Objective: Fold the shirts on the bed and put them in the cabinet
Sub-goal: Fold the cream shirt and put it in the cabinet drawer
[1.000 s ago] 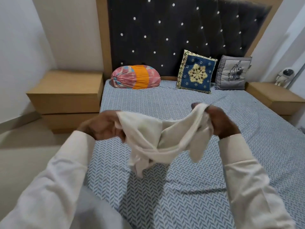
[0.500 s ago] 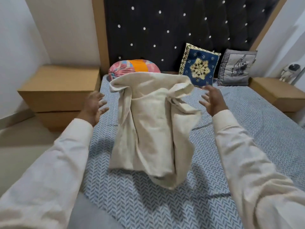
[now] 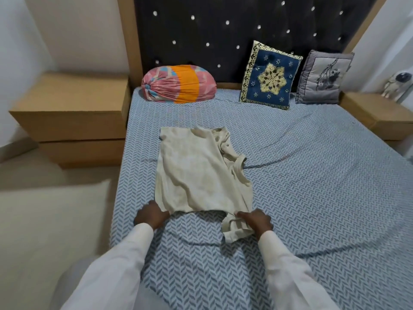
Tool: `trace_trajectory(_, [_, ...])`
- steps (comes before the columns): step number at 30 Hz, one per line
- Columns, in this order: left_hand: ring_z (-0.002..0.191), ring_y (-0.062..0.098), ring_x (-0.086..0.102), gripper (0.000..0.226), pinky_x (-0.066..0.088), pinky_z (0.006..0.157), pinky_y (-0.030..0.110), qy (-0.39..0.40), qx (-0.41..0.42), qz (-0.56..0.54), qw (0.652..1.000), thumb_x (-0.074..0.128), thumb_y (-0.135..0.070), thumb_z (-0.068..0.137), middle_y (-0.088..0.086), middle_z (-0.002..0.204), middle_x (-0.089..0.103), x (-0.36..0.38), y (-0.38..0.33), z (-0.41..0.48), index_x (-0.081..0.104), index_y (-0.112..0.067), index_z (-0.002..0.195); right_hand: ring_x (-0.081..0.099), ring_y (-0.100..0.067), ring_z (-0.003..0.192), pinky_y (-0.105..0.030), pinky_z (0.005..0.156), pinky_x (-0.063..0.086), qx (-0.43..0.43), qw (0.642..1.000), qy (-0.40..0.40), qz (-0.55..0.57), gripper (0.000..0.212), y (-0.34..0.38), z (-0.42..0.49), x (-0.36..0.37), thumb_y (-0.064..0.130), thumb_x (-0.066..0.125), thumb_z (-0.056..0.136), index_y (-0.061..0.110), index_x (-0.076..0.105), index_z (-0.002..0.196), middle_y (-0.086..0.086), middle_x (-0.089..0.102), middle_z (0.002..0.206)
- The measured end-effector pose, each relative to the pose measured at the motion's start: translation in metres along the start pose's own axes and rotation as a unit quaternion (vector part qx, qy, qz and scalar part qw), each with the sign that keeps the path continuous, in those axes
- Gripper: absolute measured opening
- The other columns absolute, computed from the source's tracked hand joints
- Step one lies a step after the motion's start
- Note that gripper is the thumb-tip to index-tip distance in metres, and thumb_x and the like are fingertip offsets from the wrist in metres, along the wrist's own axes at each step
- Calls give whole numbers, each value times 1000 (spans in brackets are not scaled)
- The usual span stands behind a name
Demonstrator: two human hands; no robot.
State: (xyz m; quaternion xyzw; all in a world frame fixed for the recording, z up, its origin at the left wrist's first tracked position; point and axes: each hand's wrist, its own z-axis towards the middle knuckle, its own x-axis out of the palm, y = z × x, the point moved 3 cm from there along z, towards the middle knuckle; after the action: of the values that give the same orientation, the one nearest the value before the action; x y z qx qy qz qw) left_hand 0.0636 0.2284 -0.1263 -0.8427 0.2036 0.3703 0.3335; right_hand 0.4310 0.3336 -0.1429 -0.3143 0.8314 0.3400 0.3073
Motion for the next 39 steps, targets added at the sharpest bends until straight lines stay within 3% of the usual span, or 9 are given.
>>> trace_trajectory(4, [95, 35, 63, 36, 50, 78, 38, -25, 20, -157, 987, 57, -39, 91, 19, 111, 62, 7, 0, 8, 56, -13, 116, 55, -35, 112, -39, 88, 54, -29, 998, 21, -42, 79, 15, -46, -19, 33, 80, 63, 8, 45, 129, -21, 53, 128])
trace_trajectory(8, [42, 16, 56, 4, 43, 41, 22, -46, 3, -443, 895, 49, -1, 96, 23, 76, 60, -24, 4, 7, 52, -1, 94, 61, -26, 81, -23, 47, 48, -15, 996, 84, 1, 98, -2, -51, -10, 15, 75, 78, 5, 8, 150, -22, 51, 128])
trace_trajectory(12, [54, 13, 55, 31, 47, 44, 19, -133, 53, -564, 814, 46, 5, 94, 14, 75, 60, -70, 11, -10, 48, -16, 117, 68, -31, 91, -37, 66, 58, -61, 998, 2, 15, 44, -7, -46, -15, 27, 72, 68, 3, 64, 105, -18, 69, 99])
trace_trajectory(15, [59, 14, 57, 45, 50, 57, 25, -192, 92, -575, 790, 49, -1, 87, 13, 84, 63, -101, 15, -21, 52, -36, 114, 69, -37, 96, -38, 83, 57, -84, 986, -127, 74, 31, 6, -53, -73, 31, 64, 70, 8, 71, 91, -20, 72, 96])
trace_trajectory(18, [65, 19, 58, 50, 53, 67, 34, -215, 120, -525, 815, 51, -10, 84, 9, 83, 66, -113, 24, -27, 53, -50, 113, 63, -42, 105, -40, 89, 47, -98, 944, -303, 89, 26, 17, -63, -158, 25, 57, 86, 19, 63, 111, -23, 68, 110])
trace_trajectory(22, [77, 25, 67, 24, 58, 82, 50, -211, 150, -376, 890, 49, -22, 91, 3, 84, 71, -96, 31, -43, 69, -34, 97, 64, -44, 97, -44, 83, 46, -133, 901, -410, 50, 20, 5, -53, -212, 26, 49, 92, 21, 54, 111, -24, 67, 105])
trace_trajectory(28, [80, 22, 68, 21, 53, 72, 31, -146, 196, -271, 931, 54, -18, 86, -3, 81, 72, -48, 44, -66, 73, -26, 90, 57, -44, 114, -51, 92, 44, -44, 952, -300, 43, 55, -45, -15, -173, 28, 63, 88, 14, 37, 134, -23, 53, 129])
trace_trajectory(34, [88, 22, 69, 23, 49, 73, 27, -192, 198, -260, 925, 56, -14, 92, 2, 93, 74, -51, 51, -73, 73, -27, 100, 66, -32, 97, -35, 80, 51, -184, 977, -97, -39, 18, -37, -17, -77, 25, 72, 77, 21, 61, 91, -12, 68, 97])
trace_trajectory(39, [90, 15, 68, 22, 55, 81, 38, -221, 223, -280, 907, 53, -24, 98, -12, 104, 70, -73, 37, -85, 71, -33, 108, 49, -33, 116, -42, 86, 51, -250, 957, -115, -90, 62, -20, -10, -35, 37, 74, 80, 25, 47, 134, -12, 46, 124])
